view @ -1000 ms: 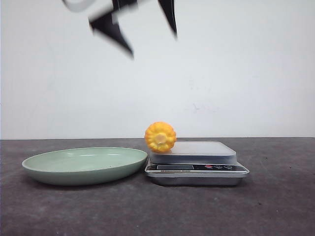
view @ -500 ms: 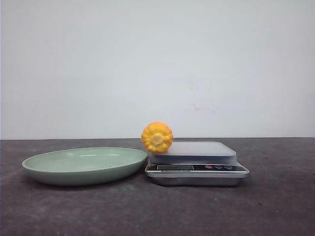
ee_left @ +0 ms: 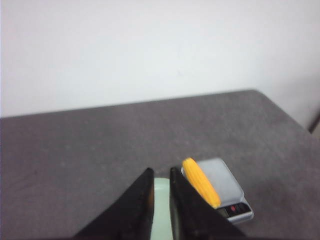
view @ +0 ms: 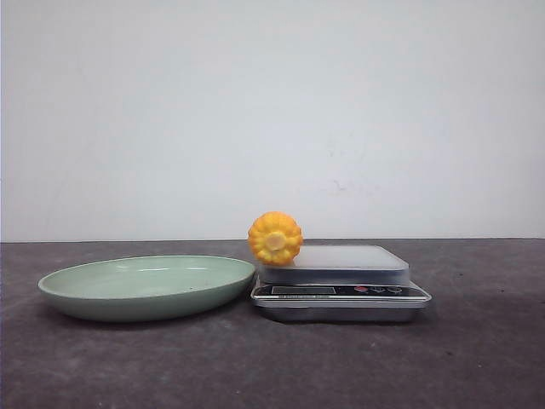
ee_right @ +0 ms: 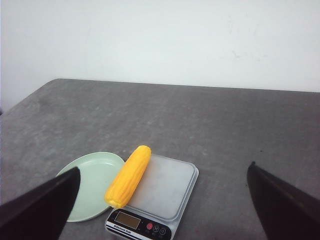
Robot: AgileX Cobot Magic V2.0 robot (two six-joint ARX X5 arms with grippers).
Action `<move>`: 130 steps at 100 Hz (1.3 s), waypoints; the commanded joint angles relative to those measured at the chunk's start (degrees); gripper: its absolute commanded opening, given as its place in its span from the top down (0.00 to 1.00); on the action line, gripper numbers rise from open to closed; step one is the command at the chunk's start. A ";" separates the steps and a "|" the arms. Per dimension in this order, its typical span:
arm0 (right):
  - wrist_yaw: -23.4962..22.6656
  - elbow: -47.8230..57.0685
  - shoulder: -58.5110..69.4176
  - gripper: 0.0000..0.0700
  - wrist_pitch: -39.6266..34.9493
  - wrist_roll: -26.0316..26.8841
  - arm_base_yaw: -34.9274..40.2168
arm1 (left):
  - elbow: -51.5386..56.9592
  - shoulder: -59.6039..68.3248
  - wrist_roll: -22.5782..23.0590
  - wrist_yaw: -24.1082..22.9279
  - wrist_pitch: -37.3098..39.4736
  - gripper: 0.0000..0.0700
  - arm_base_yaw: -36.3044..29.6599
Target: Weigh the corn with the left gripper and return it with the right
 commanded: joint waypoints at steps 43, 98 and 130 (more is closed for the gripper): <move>-10.91 0.72 0.48 0.07 16.81 4.59 0.24 | 1.27 -7.13 -0.55 -1.68 -1.97 0.98 -0.37; -16.13 0.83 19.34 0.07 35.91 17.31 7.61 | -2.86 -7.08 -2.78 -1.68 -1.97 0.98 -0.37; -1.44 0.87 37.48 0.11 34.86 14.45 22.38 | -6.10 -7.08 -4.70 -1.64 -1.97 0.98 -0.37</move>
